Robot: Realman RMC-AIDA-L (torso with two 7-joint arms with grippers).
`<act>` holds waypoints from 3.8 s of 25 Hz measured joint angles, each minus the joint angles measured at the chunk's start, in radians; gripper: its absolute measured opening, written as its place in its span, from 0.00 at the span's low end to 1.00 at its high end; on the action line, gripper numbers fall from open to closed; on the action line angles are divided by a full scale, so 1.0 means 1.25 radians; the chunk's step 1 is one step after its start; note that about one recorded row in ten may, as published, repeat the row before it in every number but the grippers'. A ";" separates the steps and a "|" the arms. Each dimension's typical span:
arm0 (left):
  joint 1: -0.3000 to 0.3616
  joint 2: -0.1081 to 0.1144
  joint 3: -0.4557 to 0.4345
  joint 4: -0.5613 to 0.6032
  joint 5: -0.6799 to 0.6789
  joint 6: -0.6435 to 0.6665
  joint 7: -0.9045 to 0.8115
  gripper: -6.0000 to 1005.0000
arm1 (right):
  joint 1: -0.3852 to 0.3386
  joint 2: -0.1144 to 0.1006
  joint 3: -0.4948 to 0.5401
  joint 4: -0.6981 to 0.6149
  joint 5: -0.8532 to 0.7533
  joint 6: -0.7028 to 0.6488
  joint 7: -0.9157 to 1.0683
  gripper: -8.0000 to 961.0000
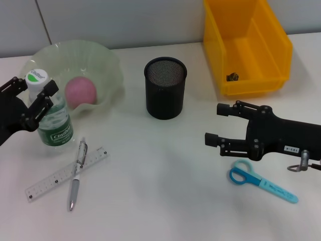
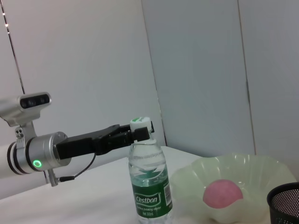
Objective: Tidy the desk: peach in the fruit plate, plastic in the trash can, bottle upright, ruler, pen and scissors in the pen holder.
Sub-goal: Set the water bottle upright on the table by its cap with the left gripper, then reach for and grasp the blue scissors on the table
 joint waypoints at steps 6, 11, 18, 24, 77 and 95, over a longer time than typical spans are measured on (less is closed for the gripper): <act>0.002 0.000 -0.001 -0.011 -0.002 -0.012 0.023 0.51 | 0.001 0.000 -0.002 0.000 0.000 0.001 0.000 0.87; 0.003 0.000 -0.004 -0.013 -0.003 -0.019 0.032 0.52 | 0.003 0.000 -0.002 0.005 0.000 0.001 0.000 0.87; -0.003 -0.001 -0.009 -0.033 -0.004 -0.036 0.048 0.52 | 0.004 0.000 -0.002 0.009 0.000 0.001 -0.002 0.87; -0.005 -0.002 -0.009 -0.040 -0.007 -0.043 0.051 0.52 | 0.007 0.000 -0.004 0.009 -0.001 0.001 -0.002 0.87; 0.136 0.005 0.035 0.026 0.103 0.240 0.104 0.81 | 0.007 0.000 0.032 -0.014 -0.016 -0.007 0.024 0.87; 0.076 0.004 0.072 0.051 0.300 0.207 0.002 0.81 | 0.140 -0.034 0.140 -0.498 -0.634 -0.181 1.013 0.87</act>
